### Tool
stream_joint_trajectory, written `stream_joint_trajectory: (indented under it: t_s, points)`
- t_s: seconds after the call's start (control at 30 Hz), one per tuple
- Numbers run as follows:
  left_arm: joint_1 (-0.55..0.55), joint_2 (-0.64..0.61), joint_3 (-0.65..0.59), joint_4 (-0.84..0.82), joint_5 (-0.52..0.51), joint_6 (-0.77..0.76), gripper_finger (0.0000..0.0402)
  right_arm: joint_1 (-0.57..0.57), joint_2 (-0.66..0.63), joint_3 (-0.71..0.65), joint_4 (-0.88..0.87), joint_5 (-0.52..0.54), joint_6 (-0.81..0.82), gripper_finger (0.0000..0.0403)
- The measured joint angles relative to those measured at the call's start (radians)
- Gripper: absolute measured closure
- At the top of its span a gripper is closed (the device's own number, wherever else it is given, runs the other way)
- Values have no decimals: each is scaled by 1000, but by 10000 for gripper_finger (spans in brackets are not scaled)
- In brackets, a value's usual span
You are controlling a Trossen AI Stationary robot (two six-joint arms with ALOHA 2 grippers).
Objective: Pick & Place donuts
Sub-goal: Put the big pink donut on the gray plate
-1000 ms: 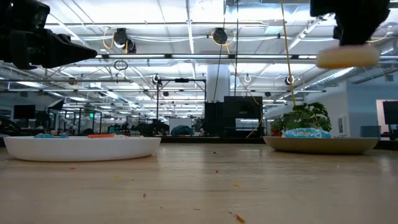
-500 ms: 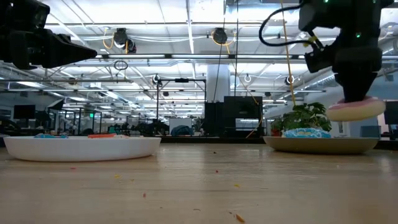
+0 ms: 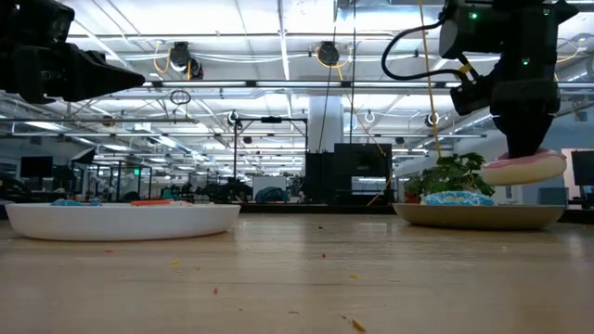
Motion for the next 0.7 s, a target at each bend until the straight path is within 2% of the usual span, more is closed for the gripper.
stream_joint_trajectory:
  t_s: [0.7]
  points:
    - [0,0,0,-4,0,-31,355,-30,0,0,2,27,-2,394]
